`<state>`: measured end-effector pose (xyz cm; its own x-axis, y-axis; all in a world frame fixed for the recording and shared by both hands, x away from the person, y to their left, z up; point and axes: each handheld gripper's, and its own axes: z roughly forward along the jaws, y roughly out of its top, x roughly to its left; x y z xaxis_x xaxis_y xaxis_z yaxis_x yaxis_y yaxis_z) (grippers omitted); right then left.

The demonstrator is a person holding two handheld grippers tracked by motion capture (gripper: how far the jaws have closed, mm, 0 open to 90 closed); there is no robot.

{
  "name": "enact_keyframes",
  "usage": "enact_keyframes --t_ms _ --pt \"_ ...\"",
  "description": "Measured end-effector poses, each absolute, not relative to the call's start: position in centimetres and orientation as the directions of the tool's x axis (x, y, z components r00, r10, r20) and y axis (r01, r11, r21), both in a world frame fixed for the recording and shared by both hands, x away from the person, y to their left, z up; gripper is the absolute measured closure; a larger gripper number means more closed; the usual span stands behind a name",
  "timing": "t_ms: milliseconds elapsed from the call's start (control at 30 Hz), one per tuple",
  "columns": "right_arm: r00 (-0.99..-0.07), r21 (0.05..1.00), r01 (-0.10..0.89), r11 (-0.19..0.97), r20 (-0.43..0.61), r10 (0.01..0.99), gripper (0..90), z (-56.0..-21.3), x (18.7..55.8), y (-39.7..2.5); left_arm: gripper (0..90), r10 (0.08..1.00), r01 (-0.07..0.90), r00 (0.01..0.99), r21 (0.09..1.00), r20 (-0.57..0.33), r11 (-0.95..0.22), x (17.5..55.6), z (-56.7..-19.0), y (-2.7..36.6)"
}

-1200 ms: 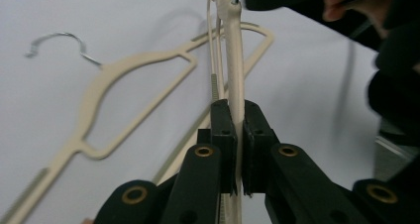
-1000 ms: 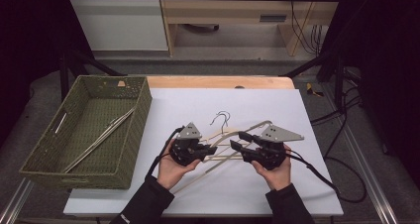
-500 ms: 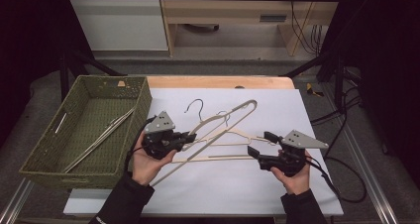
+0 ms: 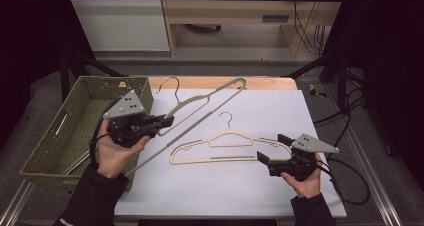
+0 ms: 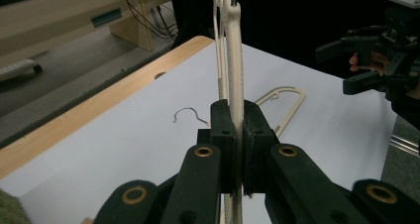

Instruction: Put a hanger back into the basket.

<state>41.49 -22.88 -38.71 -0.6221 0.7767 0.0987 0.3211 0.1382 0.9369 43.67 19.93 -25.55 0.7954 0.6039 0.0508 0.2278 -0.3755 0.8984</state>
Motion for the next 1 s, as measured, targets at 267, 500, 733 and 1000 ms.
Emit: enact_keyframes --t_ms 267,500,733,1000 --pt "-0.612 0.939 0.318 0.132 0.097 0.785 5.1 -38.7 41.4 -23.3 86.2 0.626 0.207 0.774 0.898 0.093 -0.389 44.0 -23.5 23.6" --pt "-0.610 0.940 0.317 0.128 0.099 0.786 5.1 -38.6 41.3 -23.6 86.2 0.665 0.196 0.734 0.895 0.137 -0.400 44.6 -22.2 26.8" --pt "-0.606 0.938 0.320 0.130 0.098 0.789 5.2 -38.7 41.3 -23.6 86.2 0.702 0.208 0.692 0.885 0.168 -0.417 45.6 -22.1 30.2" --pt "-0.608 0.936 0.325 0.135 0.097 0.788 5.3 -38.8 41.4 -23.5 86.2 0.742 0.242 0.651 0.881 0.164 -0.407 47.1 -23.2 34.4"
